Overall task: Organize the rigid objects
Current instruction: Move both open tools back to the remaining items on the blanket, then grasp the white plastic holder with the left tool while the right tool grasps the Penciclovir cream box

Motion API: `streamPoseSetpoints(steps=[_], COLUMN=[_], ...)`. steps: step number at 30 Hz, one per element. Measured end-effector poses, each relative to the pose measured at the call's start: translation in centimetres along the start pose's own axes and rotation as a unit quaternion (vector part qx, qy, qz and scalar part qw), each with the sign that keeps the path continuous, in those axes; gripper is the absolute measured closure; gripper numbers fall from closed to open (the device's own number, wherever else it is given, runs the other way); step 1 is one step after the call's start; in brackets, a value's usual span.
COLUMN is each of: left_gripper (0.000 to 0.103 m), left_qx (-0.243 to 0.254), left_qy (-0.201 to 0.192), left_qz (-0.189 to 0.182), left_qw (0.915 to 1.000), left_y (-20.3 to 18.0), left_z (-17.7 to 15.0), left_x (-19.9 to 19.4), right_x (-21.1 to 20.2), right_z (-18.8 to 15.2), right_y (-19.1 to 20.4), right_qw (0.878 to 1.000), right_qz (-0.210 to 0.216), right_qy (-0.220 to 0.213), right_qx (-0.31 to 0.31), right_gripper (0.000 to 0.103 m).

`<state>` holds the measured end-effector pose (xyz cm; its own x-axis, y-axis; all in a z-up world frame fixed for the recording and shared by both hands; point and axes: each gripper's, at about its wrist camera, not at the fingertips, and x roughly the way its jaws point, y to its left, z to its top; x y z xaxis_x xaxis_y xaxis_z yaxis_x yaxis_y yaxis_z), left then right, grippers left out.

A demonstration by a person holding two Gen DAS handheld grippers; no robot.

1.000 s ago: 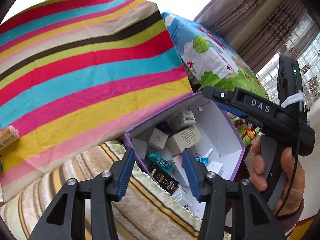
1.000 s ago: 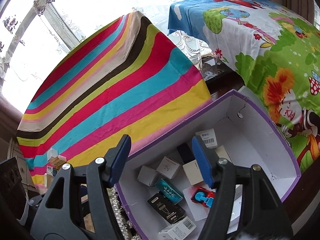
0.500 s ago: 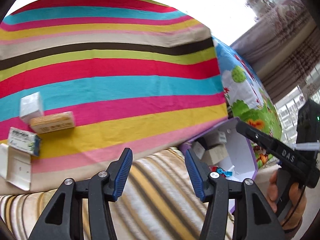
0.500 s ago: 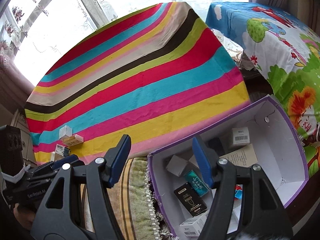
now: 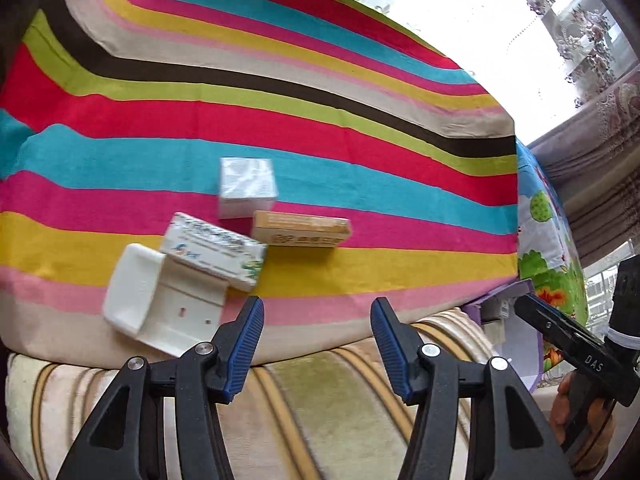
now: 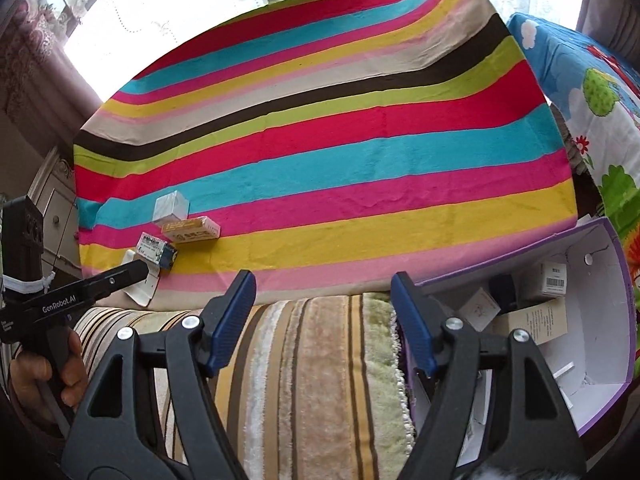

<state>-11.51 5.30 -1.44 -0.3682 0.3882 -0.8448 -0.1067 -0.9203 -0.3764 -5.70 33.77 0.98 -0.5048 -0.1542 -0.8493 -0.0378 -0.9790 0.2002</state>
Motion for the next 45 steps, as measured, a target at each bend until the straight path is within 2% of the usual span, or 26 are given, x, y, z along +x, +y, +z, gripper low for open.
streamPoseSetpoints(steps=[4,14,21,23,29,31,32,34,41,45], left_gripper=[0.046,0.046,0.046,0.046,0.046,0.047,0.054,0.062,0.063,0.063], left_qx=[-0.019,0.001,0.000,-0.002,0.028,0.047,0.052,0.061,0.057,0.032], left_qy=[0.003,0.039,0.063,0.057,0.070,0.069,0.067,0.063,0.054,0.035], left_qz=[0.019,0.075,0.078,0.077,0.084,0.084,0.084,0.089,0.072,0.084], left_qw=[0.9996,0.9964,0.9950,0.9954,0.9936,0.9930,0.9928,0.9922,0.9943,0.9954], left_y=[3.4,8.2,9.9,10.2,10.1,9.7,9.6,9.5,9.9,11.4], left_z=[0.1,0.7,1.1,1.1,1.3,1.2,1.1,0.9,0.2,-0.6], left_x=[-0.7,-0.2,1.4,1.2,2.3,2.5,2.5,2.4,1.4,-0.4], right_x=[1.3,4.0,5.6,6.3,8.2,8.8,9.1,9.6,11.8,13.2], right_z=[0.0,-0.5,-0.3,-0.2,0.3,0.4,0.5,0.7,1.2,1.5], right_y=[2.0,6.7,10.3,11.3,13.8,14.6,15.0,15.7,18.6,20.0], right_qw=[1.000,0.996,0.993,0.992,0.990,0.990,0.990,0.990,0.990,0.990], right_qz=[0.005,0.014,0.027,0.032,0.052,0.055,0.056,0.059,0.071,0.072], right_qy=[0.015,0.050,0.066,0.074,0.092,0.097,0.098,0.101,0.111,0.119], right_qx=[-0.019,-0.068,-0.095,-0.098,-0.090,-0.085,-0.084,-0.077,-0.051,-0.034], right_gripper=[0.027,0.027,0.027,0.027,0.027,0.027,0.027,0.027,0.022,0.021])
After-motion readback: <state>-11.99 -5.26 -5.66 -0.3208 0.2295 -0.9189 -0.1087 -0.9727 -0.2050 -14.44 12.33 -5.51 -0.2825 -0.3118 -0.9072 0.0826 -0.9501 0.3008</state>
